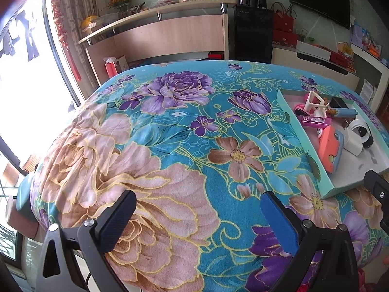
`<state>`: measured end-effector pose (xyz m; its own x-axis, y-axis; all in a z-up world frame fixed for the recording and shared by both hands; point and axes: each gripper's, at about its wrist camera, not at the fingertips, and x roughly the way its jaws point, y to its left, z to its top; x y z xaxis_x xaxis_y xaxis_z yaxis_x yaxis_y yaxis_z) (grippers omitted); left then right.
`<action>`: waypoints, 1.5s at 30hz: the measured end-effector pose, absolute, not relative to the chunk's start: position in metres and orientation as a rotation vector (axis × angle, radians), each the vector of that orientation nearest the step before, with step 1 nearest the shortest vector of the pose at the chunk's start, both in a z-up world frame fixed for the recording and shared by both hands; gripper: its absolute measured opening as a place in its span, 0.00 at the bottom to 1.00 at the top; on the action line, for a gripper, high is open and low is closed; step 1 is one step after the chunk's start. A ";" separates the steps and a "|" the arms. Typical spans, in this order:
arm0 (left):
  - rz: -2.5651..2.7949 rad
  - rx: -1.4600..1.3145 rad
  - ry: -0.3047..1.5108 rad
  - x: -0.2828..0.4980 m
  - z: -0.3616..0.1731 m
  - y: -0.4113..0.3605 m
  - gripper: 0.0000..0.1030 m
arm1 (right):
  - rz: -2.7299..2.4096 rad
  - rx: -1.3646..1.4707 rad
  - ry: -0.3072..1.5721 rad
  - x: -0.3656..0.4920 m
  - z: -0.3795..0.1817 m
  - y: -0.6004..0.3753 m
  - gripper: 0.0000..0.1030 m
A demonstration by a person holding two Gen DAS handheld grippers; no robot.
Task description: Organize rigid objects
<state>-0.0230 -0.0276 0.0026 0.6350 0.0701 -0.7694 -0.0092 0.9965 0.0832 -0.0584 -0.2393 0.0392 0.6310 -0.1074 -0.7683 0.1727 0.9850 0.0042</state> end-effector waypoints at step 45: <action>0.053 0.058 0.859 -0.035 0.001 -0.024 1.00 | -0.157 0.055 0.866 -0.072 0.032 -0.228 0.83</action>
<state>-0.0353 -0.0243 0.0009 0.6520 0.0702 -0.7550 -0.0231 0.9971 0.0727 -0.0725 -0.2275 0.0316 0.6370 -0.1153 -0.7622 0.1603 0.9870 -0.0153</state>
